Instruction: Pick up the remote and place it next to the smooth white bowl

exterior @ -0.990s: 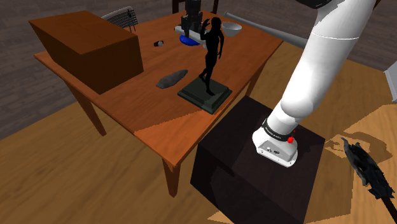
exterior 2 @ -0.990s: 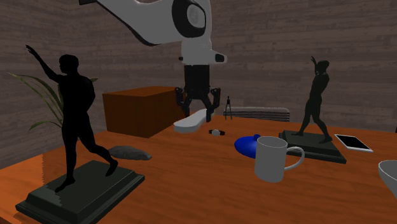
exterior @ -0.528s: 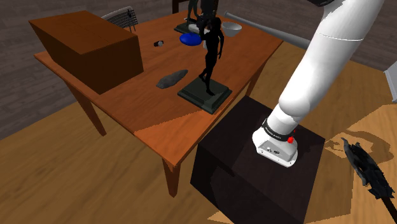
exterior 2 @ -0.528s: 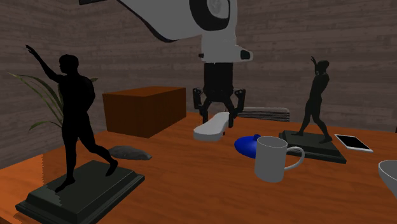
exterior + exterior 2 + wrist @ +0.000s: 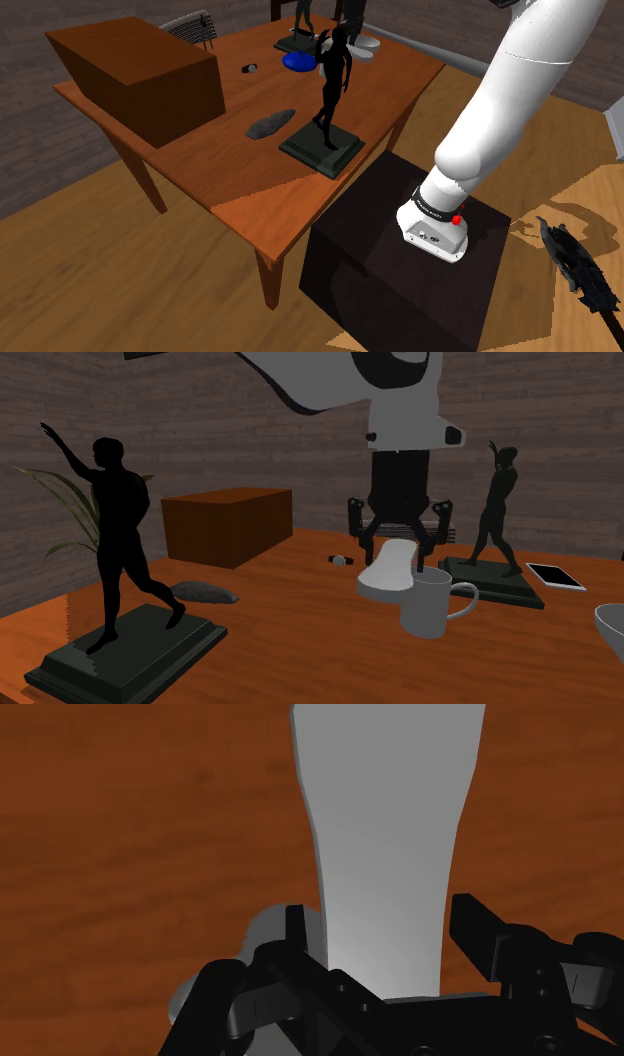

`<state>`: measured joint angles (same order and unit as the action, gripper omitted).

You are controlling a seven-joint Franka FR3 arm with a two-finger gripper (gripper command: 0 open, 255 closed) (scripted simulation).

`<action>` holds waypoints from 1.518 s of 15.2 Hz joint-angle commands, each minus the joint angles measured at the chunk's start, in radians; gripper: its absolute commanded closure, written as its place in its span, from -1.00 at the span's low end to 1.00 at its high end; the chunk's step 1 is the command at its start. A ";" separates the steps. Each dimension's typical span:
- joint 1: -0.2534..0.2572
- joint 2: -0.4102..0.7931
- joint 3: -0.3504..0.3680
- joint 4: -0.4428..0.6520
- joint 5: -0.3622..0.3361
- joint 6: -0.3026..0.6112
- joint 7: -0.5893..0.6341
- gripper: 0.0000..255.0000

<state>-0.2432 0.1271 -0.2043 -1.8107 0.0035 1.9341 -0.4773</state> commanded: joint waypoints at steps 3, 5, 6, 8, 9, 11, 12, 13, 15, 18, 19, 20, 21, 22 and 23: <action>-0.056 0.015 -0.041 0.022 0.009 -0.006 -0.100 1.00; -0.083 0.029 -0.059 0.039 0.016 -0.010 -0.148 1.00; -0.097 0.037 -0.069 0.050 0.020 -0.012 -0.172 1.00; -0.125 0.057 -0.086 0.075 0.029 -0.018 -0.219 1.00; -0.140 0.069 -0.095 0.090 0.034 -0.021 -0.243 1.00; -0.170 0.094 -0.111 0.122 0.046 -0.029 -0.291 1.00; -0.186 0.109 -0.118 0.141 0.052 -0.034 -0.315 1.00; -0.202 0.124 -0.125 0.161 0.059 -0.040 -0.338 1.00; -0.235 0.158 -0.139 0.205 0.074 -0.053 -0.385 1.00; -0.288 0.216 -0.155 0.284 0.099 -0.077 -0.453 1.00; -0.307 0.238 -0.160 0.314 0.108 -0.087 -0.475 1.00; -0.326 0.260 -0.164 0.346 0.117 -0.097 -0.497 1.00; -0.347 0.285 -0.168 0.381 0.127 -0.109 -0.519 1.00; -0.346 0.286 -0.167 0.368 0.127 -0.096 -0.519 1.00; -0.346 0.287 -0.166 0.357 0.128 -0.084 -0.520 1.00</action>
<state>-0.5841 0.4064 -0.3704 -1.4555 0.1280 1.8441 -0.9903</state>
